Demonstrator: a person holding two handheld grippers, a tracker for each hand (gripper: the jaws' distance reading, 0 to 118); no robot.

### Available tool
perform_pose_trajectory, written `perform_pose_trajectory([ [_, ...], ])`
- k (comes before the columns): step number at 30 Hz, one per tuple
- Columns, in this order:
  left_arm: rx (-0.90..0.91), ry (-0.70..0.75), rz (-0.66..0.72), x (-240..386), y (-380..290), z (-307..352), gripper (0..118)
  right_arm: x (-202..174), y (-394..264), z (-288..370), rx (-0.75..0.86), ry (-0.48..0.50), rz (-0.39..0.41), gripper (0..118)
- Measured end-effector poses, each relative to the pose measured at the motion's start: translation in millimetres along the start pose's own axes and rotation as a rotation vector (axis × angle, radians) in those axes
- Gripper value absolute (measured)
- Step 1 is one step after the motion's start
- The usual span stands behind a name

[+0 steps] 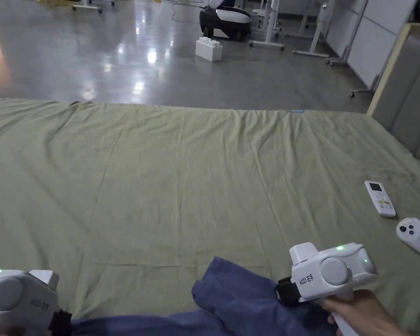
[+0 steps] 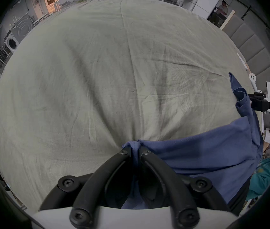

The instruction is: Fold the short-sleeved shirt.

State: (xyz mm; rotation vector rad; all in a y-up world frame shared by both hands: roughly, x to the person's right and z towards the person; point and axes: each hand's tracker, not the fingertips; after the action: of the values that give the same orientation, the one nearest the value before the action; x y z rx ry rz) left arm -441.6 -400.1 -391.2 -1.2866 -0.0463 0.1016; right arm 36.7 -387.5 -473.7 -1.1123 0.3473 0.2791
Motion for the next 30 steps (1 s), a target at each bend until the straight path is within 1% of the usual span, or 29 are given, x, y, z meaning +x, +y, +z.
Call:
perform_pose_trajectory([
  [1, 0.003, 0.0, -0.002, 0, -1, 0, 9, -2, -1, 1, -0.001, 0.037, -0.012, 37],
  [2, 0.005, 0.0, -0.003, 0, -1, 0, 9, -3, -2, 0, -0.015, 0.063, -0.023, 17],
  [3, 0.004, 0.001, -0.002, 1, -3, 1, 9, -3, -3, 0, -0.01, 0.045, -0.023, 7],
  [4, 0.018, 0.003, 0.003, 2, -6, 3, 9, -2, -4, 1, -0.001, 0.048, -0.047, 4],
  [6, 0.085, -0.004, 0.011, 0, -14, 10, 9, -1, -9, 14, 0.056, 0.066, -0.135, 2],
  [8, 0.227, -0.069, 0.01, -7, -31, 25, 8, 2, -18, 40, 0.155, 0.136, -0.206, 2],
  [9, 0.268, -0.095, 0.072, -14, -41, 38, 8, 4, -24, 60, 0.216, 0.185, -0.238, 2],
  [10, 0.317, -0.126, 0.141, -20, -54, 54, 8, 5, -32, 79, 0.273, 0.205, -0.283, 2],
  [12, 0.404, -0.256, 0.231, -32, -73, 93, 8, 10, -44, 118, 0.37, 0.267, -0.346, 2],
  [13, 0.442, -0.3, 0.252, -35, -79, 112, 8, 11, -49, 138, 0.411, 0.297, -0.377, 2],
  [14, 0.5, -0.345, 0.258, -36, -86, 139, 8, 14, -54, 161, 0.464, 0.343, -0.41, 2],
  [16, 0.575, -0.379, 0.221, -38, -95, 190, 8, 19, -62, 205, 0.58, 0.399, -0.451, 2],
  [17, 0.618, -0.374, 0.214, -38, -98, 211, 8, 20, -63, 222, 0.62, 0.407, -0.466, 2],
  [19, 0.706, -0.373, 0.19, -29, -105, 268, 8, 23, -65, 270, 0.722, 0.385, -0.472, 2],
  [20, 0.748, -0.38, 0.17, -27, -108, 291, 8, 24, -65, 289, 0.763, 0.372, -0.46, 2],
  [22, 0.817, -0.407, 0.127, -23, -111, 338, 8, 14, -64, 335, 0.868, 0.309, -0.424, 2],
  [23, 0.863, -0.414, 0.107, -19, -112, 360, 8, 13, -63, 355, 0.909, 0.303, -0.412, 2],
  [25, 0.952, -0.409, 0.083, -11, -115, 403, 8, 11, -59, 394, 0.972, 0.324, -0.413, 2],
  [27, 1.014, -0.379, 0.08, -11, -113, 435, 8, 11, -51, 422, 1.042, 0.328, -0.411, 2],
  [29, 1.064, -0.397, 0.085, -10, -110, 467, 8, 7, -41, 458, 1.102, 0.306, -0.405, 2],
  [30, 1.067, -0.407, 0.086, -10, -108, 476, 8, 20, -35, 462, 1.117, 0.301, -0.402, 2],
])
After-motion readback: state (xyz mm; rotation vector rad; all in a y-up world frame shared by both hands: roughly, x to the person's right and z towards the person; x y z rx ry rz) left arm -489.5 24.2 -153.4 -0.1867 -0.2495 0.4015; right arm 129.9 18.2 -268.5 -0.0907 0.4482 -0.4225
